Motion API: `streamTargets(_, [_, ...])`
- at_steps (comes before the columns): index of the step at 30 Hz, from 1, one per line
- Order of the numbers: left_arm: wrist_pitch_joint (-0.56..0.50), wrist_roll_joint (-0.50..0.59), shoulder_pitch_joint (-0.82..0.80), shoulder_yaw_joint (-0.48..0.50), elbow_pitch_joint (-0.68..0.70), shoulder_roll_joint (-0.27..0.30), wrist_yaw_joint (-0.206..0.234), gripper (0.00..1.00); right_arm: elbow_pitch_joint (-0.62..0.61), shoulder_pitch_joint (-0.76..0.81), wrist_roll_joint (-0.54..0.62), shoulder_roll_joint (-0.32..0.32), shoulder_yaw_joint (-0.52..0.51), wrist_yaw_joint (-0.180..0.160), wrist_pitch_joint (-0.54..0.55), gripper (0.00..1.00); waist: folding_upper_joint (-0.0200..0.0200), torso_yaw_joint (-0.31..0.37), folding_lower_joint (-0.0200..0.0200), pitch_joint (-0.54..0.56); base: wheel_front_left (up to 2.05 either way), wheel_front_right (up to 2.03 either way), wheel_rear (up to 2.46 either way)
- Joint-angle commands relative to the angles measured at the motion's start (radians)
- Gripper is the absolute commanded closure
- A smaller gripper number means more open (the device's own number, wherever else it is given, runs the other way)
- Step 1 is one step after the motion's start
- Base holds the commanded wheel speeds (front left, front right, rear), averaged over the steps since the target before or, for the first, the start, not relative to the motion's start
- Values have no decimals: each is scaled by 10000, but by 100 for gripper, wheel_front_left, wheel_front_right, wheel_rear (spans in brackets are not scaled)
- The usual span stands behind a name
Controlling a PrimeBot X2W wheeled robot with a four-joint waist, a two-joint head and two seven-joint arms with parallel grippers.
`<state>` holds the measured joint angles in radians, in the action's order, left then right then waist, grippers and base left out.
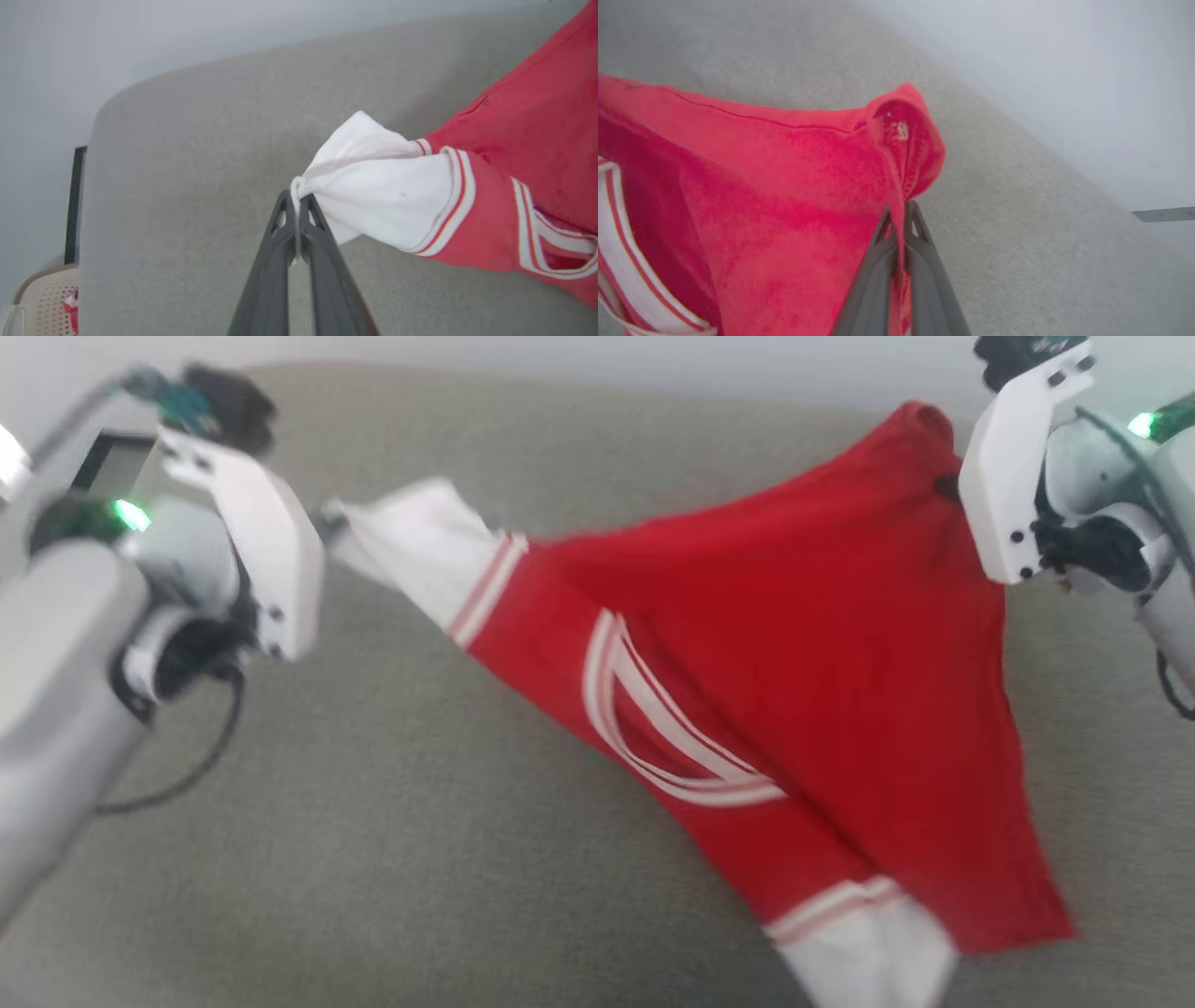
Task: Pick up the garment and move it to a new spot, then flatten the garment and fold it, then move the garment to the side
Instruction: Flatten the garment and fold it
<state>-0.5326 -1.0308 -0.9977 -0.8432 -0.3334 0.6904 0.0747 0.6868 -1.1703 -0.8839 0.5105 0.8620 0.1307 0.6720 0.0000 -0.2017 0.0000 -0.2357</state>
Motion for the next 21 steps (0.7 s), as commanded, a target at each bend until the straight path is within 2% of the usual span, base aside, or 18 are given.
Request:
streamTargets(1, [-63, 247, -364, 71, -68, 104, 10, 100, -131, -109, -71, 82, 22, 1, -140, 100, 0, 552, 0, 587, 0, 0, 0])
streamTargets(6, [-239, 552, -1321, 144, -490, 222, -79, 100, -577, -277, -58, 441, -34, 1, -462, 100, 0, 1044, 0, 1191, 0, 0, 0])
streamTargets(14, [-203, 1200, -2709, 9, -1487, -13, -420, 100, -1063, -539, 235, 731, -323, -1, -889, 100, 0, 1631, 0, 1781, 0, 0, 0])
streamTargets(18, [142, 1569, -3157, -37, -1910, -184, -516, 100, -788, -755, 590, 631, -556, 1, -1275, 100, 0, 1755, 0, 1653, 0, 0, 0])
streamTargets(21, [798, 1914, -3712, -14, -2353, -390, -614, 100, -396, -1034, 1024, 335, -884, -1, -1845, 100, 0, 1872, 0, 1295, 0, 0, 0])
